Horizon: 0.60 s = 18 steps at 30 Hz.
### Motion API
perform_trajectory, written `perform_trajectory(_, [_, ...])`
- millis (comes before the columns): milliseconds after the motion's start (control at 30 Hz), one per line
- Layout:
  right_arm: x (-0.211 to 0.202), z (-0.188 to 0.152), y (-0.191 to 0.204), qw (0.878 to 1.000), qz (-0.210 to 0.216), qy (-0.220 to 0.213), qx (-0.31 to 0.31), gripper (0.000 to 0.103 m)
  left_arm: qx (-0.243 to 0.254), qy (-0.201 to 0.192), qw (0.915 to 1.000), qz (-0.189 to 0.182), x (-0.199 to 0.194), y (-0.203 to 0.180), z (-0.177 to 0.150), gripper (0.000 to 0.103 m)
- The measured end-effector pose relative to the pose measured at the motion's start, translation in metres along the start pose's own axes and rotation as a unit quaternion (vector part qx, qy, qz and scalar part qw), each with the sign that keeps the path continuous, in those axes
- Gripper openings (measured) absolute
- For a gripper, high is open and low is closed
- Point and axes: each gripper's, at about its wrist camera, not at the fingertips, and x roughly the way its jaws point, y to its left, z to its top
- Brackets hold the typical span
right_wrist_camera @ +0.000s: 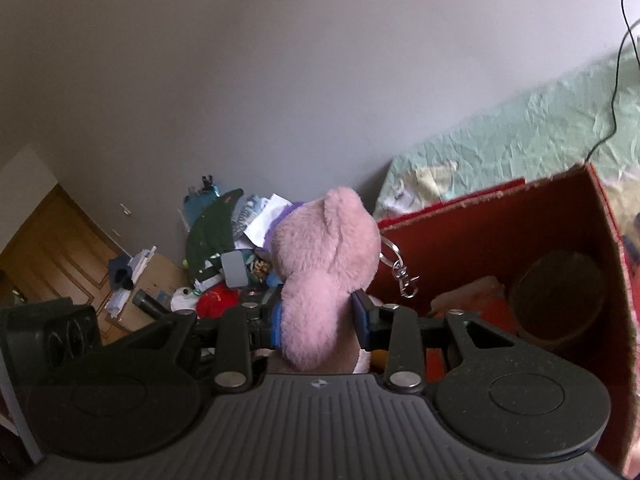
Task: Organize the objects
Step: 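Lift the pink teddy bear with the right gripper over the red box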
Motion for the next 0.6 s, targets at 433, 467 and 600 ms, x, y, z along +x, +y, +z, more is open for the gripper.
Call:
perform_trajectory(433, [0.041,-0.009,-0.021,0.996,-0.015,0.068,0.055,0.037,-0.021,0.059,0.9980,0.012,0.050,0.030,-0.011,0.066])
perform_trajectory(467, [0.042,-0.008,-0.023,0.995,-0.016,0.071,0.062,0.038,-0.023,0.058,0.9980,0.012,0.051,0.031,-0.011,0.066])
perform_trajectory(600, [0.041,-0.007,-0.026,0.994,-0.029,0.080,0.067,0.040,-0.018,0.067,0.9975,0.017,0.052,0.027,-0.010,0.067])
